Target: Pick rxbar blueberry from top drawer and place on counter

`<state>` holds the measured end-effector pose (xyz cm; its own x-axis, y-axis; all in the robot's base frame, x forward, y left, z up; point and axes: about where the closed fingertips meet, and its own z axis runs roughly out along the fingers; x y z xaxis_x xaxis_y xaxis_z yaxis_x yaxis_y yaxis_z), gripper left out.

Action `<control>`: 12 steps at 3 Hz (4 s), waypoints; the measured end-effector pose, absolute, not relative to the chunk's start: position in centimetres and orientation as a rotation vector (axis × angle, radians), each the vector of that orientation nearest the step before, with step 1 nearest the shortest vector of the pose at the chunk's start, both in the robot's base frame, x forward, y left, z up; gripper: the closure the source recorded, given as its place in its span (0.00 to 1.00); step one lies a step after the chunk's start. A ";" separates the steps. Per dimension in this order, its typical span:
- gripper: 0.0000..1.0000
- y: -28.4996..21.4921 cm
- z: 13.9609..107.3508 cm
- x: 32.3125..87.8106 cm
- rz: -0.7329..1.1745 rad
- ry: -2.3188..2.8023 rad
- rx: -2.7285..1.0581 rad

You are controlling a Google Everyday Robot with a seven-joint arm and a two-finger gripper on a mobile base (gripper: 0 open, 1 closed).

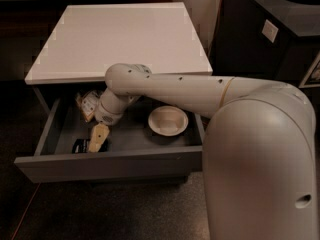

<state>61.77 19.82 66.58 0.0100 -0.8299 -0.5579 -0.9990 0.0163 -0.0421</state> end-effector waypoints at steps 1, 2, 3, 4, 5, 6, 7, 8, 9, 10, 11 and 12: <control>0.03 19.7 67.1 61.9 0.529 1.864 -1.864; 0.14 19.0 71.1 62.8 0.551 1.817 -1.860; 0.32 18.7 73.5 63.2 0.567 1.786 -1.849; 0.60 19.4 72.4 62.9 0.607 1.795 -1.870; 0.38 20.3 69.8 62.3 0.626 1.829 -1.909; 0.07 21.2 67.3 61.6 0.615 1.859 -1.950; 0.00 22.0 65.8 60.6 0.595 1.873 -1.981; 0.00 22.9 63.9 60.3 0.557 1.891 -2.001; 0.00 23.3 63.1 60.4 0.532 1.900 -2.010; 0.00 23.3 62.3 60.3 0.511 1.917 -2.012; 0.02 22.5 61.0 60.1 0.482 1.955 -2.006; 0.32 21.7 60.7 59.9 0.454 1.969 -2.003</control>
Offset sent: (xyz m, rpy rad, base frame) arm 0.0244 -0.0201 0.1065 0.0948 -0.0437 0.0451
